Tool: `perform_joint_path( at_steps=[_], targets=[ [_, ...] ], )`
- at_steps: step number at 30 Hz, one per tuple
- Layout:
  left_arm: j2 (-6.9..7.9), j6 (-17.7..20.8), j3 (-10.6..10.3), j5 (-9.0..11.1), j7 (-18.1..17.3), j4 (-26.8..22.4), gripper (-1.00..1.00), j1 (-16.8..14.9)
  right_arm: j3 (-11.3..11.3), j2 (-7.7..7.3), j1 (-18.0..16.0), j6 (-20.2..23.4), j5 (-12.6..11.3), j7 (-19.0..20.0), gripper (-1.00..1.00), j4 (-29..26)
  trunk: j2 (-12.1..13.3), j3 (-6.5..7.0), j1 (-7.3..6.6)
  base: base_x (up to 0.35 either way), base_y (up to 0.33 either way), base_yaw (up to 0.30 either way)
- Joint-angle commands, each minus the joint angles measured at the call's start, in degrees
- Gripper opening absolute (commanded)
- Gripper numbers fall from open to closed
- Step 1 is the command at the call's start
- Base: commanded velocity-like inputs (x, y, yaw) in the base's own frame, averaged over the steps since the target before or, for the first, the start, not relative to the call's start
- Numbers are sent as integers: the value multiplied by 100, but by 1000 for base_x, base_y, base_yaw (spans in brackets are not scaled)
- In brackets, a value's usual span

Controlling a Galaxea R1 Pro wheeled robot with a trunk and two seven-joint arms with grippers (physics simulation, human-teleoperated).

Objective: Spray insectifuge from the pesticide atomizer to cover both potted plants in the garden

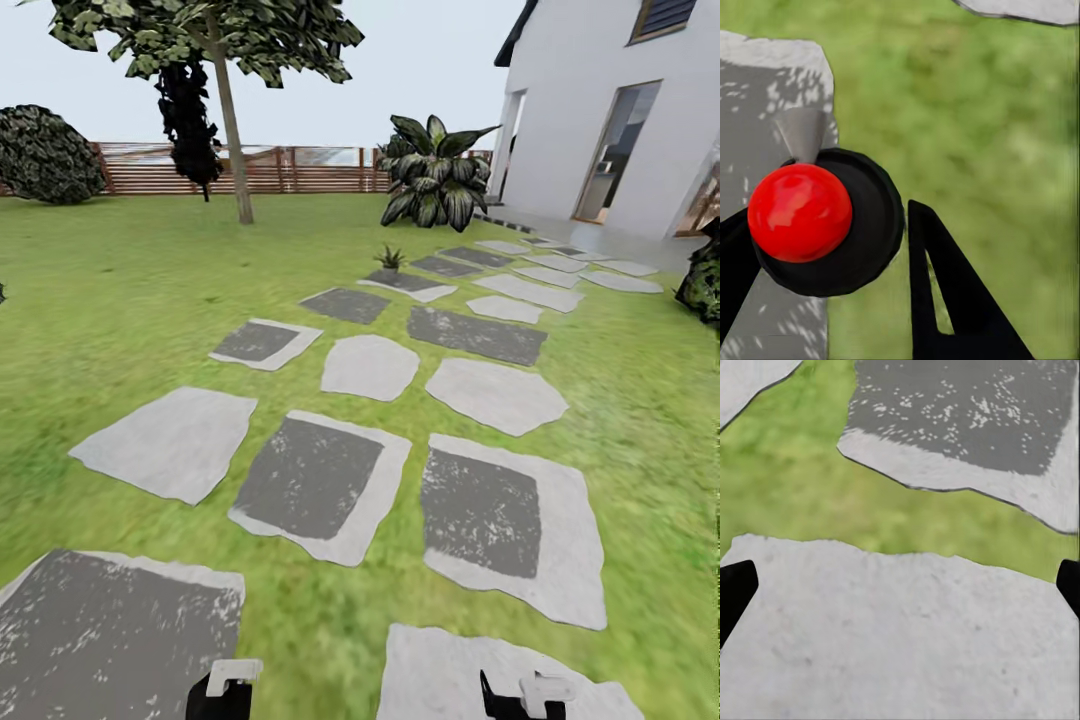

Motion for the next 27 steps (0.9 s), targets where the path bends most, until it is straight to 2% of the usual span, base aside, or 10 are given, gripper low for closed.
perform_joint_path(
  at_steps=[1,4,6,16,19,23,27],
  targets=[
    [3,-19,-49,26,40,4,-100,-3,11,14,-4,-505,2,-13,100,250,-1,2,3,338,0,-241],
    [3,-25,-44,37,40,4,-100,-3,11,16,-4,-1084,11,-17,100,524,-1,21,3,338,0,-241],
    [3,-27,-41,59,40,4,-100,-1,9,6,-4,-1210,14,-15,100,635,-1,34,3,338,0,-234],
    [3,-21,-32,79,48,13,-100,6,30,35,-4,-1244,1,-9,100,1206,-1,57,3,338,71,-39],
    [9,-21,-32,78,49,13,-100,6,21,102,-4,-1231,-2,-12,100,1498,-1,57,3,338,156,0],
    [12,-22,-31,78,49,13,-100,6,18,121,-4,-1224,-3,-2,100,1996,-1,57,3,338,157,0],
    [12,-24,-31,79,49,13,-100,6,17,123,-4,-1222,4,-4,100,2236,-1,57,3,338,158,0]
  ],
)
